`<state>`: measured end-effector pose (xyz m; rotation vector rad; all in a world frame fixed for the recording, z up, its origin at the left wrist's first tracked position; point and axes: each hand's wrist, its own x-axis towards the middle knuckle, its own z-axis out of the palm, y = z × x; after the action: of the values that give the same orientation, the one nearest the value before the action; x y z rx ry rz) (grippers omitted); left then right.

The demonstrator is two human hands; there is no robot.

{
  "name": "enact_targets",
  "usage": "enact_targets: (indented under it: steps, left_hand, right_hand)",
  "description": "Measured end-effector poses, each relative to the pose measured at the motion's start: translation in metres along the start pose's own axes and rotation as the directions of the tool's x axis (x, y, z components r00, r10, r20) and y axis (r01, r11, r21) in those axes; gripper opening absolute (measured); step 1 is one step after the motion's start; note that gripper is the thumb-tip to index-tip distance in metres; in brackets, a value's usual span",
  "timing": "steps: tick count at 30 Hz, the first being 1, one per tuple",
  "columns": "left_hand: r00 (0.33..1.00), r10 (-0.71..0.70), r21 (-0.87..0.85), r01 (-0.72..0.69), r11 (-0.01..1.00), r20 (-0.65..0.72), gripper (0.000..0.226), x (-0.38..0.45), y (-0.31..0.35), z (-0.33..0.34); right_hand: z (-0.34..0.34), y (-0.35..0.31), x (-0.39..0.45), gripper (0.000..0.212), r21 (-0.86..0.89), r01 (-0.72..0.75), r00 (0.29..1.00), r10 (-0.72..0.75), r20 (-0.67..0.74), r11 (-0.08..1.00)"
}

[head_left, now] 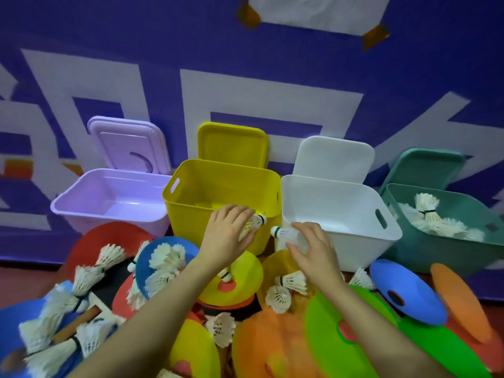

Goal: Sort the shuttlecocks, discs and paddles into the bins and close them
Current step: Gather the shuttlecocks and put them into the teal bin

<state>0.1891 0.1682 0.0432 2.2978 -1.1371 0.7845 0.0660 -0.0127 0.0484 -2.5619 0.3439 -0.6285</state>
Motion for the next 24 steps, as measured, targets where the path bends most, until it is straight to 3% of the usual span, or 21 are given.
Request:
enact_targets:
  steps: [10,18,24]
  left_hand:
    - [0.998,0.041,-0.108,-0.037,0.994,0.040,0.039,0.112,0.147,0.073]
    - [0.994,0.113,-0.172,-0.110,0.979,0.007,0.038,0.208,0.286,0.150]
    - [0.988,0.098,-0.250,-0.064,0.966,0.123,0.032,0.255,0.372,0.227]
  right_hand:
    - [-0.118,0.136,0.031,0.042,-0.056,-0.060,0.981,0.049,-0.187,0.997]
    - [-0.214,0.271,0.060,0.034,-0.124,-0.130,0.968,0.098,-0.231,0.984]
    - [-0.253,0.372,0.073,0.032,-0.191,-0.251,0.954,0.208,-0.217,0.949]
